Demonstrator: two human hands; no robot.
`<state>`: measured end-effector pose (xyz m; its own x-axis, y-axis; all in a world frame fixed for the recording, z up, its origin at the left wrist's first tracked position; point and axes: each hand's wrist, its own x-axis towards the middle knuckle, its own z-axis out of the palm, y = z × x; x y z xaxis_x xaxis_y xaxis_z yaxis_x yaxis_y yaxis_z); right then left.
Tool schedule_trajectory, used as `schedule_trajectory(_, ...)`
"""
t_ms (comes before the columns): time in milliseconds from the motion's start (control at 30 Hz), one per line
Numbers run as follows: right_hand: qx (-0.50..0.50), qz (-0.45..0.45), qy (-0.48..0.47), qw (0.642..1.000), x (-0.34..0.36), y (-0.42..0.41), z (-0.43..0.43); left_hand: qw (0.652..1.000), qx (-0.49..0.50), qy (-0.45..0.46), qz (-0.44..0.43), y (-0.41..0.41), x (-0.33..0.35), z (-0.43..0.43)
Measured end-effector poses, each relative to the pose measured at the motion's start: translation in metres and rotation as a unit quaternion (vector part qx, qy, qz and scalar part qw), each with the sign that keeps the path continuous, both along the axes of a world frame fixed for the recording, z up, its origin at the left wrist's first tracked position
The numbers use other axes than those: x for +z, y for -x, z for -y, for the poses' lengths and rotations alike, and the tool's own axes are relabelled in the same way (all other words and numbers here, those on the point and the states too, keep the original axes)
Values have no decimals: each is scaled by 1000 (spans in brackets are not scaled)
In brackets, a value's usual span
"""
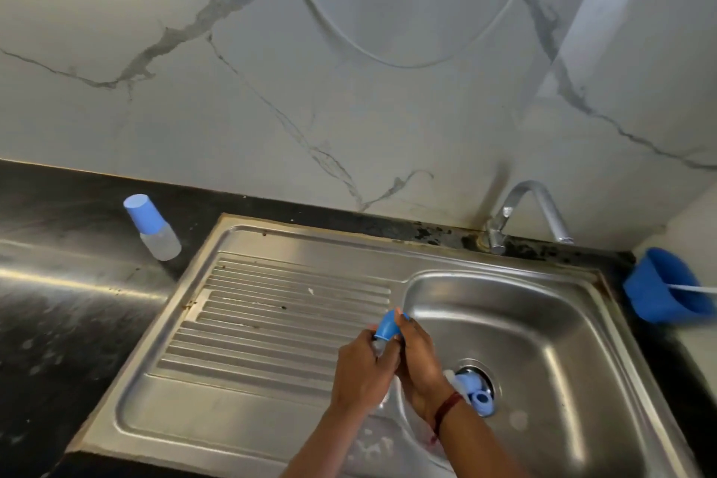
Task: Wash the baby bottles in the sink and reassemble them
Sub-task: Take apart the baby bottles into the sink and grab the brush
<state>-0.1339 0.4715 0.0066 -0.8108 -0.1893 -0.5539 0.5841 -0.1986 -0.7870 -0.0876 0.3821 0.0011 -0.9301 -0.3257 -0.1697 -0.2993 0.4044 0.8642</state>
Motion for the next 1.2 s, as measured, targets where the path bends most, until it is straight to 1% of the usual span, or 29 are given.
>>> schedule_trajectory(100, -9, 4, 22, 1000, -1, 5, -28, 1000, -5, -5, 12, 9, -5, -29)
schedule_trajectory(367, -38, 8, 30, 999, -16, 15, -93, 999, -32, 10, 18, 24, -13, -96)
schedule_trajectory(500, -52, 17, 33, 998, -22, 19, -123, 999, -43, -5, 18, 31, -16, -126)
schedule_trajectory(667, -49, 34, -10, 998, -35, 27, -152, 996, -76, 9, 41, 37, -23, -147)
schedule_trajectory(800, -30, 31, -51, 998, -40, 34, -159, 996, -71, 1, 60, 40, -26, -153)
schedule_trajectory(900, -5, -2, -109, 994, -40, 36, -153, 995, -45, -51, 79, 41, -27, -148)
schedule_trajectory(967, -8, -13, -132, 991, -35, 34, -146, 993, -35, -74, 87, 40, -26, -141)
schedule_trajectory(1133, -44, -30, -137, 989, -30, 29, -136, 991, -18, -94, 91, 34, -31, -131)
schedule_trajectory(1200, -71, -6, -125, 990, -35, 31, -139, 989, -25, -96, 106, 35, -34, -128)
